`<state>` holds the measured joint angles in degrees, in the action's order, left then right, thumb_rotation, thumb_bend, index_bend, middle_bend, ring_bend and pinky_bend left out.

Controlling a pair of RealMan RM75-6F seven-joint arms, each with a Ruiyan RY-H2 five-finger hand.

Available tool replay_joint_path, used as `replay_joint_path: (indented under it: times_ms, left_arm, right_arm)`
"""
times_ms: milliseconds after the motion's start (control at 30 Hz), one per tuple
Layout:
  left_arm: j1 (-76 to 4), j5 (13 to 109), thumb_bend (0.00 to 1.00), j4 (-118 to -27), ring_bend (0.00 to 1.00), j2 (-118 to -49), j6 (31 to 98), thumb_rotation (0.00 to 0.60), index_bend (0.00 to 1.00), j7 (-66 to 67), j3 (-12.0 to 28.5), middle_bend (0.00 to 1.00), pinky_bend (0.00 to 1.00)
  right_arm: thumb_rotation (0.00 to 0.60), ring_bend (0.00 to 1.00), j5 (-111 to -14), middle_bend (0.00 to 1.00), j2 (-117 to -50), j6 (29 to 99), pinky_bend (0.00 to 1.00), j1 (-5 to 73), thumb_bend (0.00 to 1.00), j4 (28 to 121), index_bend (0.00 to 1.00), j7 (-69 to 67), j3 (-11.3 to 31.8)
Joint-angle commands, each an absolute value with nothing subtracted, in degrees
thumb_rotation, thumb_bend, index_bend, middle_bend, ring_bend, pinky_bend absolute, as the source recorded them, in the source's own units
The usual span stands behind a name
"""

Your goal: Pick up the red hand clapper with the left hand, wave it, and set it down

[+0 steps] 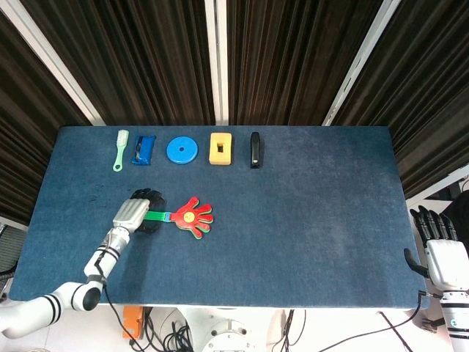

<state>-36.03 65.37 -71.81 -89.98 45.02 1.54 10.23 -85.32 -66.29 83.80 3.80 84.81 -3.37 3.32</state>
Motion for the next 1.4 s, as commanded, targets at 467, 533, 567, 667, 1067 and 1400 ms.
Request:
replay_joint_path:
  times_ms: [467,533,567,667,1067,1400]
  left_arm:
    - [-38.4,62.9,0.27,-73.4,0.0,-89.7,43.5,0.6,0.36,4.5,9.7,0.12,0.0]
    - [-38.6,62.7,0.27,-73.6,0.0,-89.8,43.7,0.6,0.37,4.8,9.7,0.12,0.0]
    - [-38.7,62.6,0.28,-73.6,0.0,-89.9,43.9,0.6,0.38,4.8,9.8,0.12,0.0]
    - [-38.9,62.4,0.29,-73.5,0.0,-90.0,44.1,0.6,0.41,4.9,9.8,0.12,0.0]
    - [-38.8,62.7,0.35,-74.4,0.0,-90.6,47.6,0.6,0.57,6.5,9.6,0.16,0.02]
    - [-35.6,64.3,0.41,-74.4,0.18,-94.7,55.6,0.6,0.66,-2.3,12.5,0.3,0.46]
  right_arm:
    - [0.6,0.0,-84.6,0.0,-66.4,83.3,0.0,3.8,0.31,83.8,0.0,-4.3,3.5]
    - [0.6,0.0,-84.4,0.0,-66.4,83.1,0.0,3.8,0.31,83.7,0.0,-4.5,3.5]
    - [0.6,0.0,-84.3,0.0,-66.4,83.0,0.0,3.8,0.31,83.6,0.0,-4.5,3.5]
    - [0.6,0.0,-84.2,0.0,-66.5,82.8,0.0,3.8,0.31,83.4,0.0,-4.6,3.5]
    - [0.6,0.0,-84.1,0.0,-66.7,82.7,0.0,3.8,0.31,82.9,0.0,-5.0,3.5]
    - [0.6,0.0,-84.1,0.0,-66.8,82.6,0.0,3.8,0.31,82.8,0.0,-4.9,3.5]
